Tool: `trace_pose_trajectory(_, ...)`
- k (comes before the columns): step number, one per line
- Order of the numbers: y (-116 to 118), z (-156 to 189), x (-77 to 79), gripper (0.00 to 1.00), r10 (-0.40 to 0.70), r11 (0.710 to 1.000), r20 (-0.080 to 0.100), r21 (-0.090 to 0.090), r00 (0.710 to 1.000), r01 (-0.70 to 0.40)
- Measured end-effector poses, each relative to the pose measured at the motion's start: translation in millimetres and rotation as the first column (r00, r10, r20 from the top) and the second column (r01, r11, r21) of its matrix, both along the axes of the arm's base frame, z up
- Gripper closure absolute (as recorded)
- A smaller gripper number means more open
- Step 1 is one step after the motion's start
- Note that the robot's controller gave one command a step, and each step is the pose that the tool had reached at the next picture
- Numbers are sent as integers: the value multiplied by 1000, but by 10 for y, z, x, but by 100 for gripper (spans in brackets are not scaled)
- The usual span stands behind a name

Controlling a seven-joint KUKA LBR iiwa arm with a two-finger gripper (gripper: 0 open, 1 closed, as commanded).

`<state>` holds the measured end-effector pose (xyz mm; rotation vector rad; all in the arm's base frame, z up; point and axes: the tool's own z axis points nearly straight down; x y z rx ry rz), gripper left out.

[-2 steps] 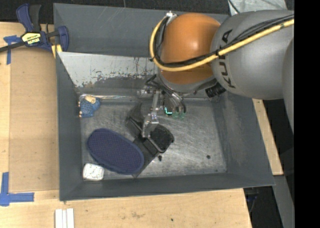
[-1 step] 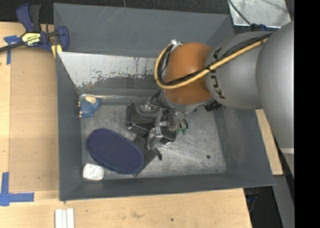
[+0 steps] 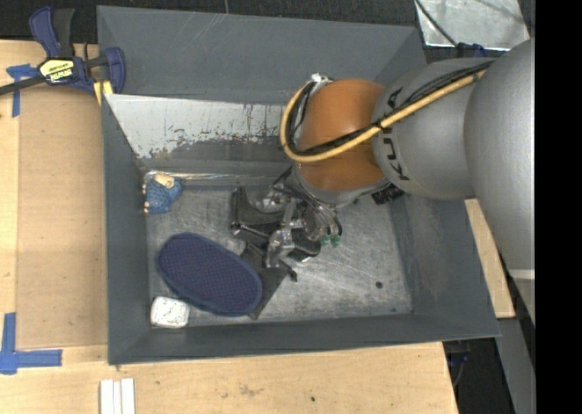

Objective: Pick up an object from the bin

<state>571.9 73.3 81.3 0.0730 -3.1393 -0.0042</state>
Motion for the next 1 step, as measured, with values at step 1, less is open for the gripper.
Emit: trace_pose_trajectory(1,-358,1561,121,100,48,999,6,-4,999,-48)
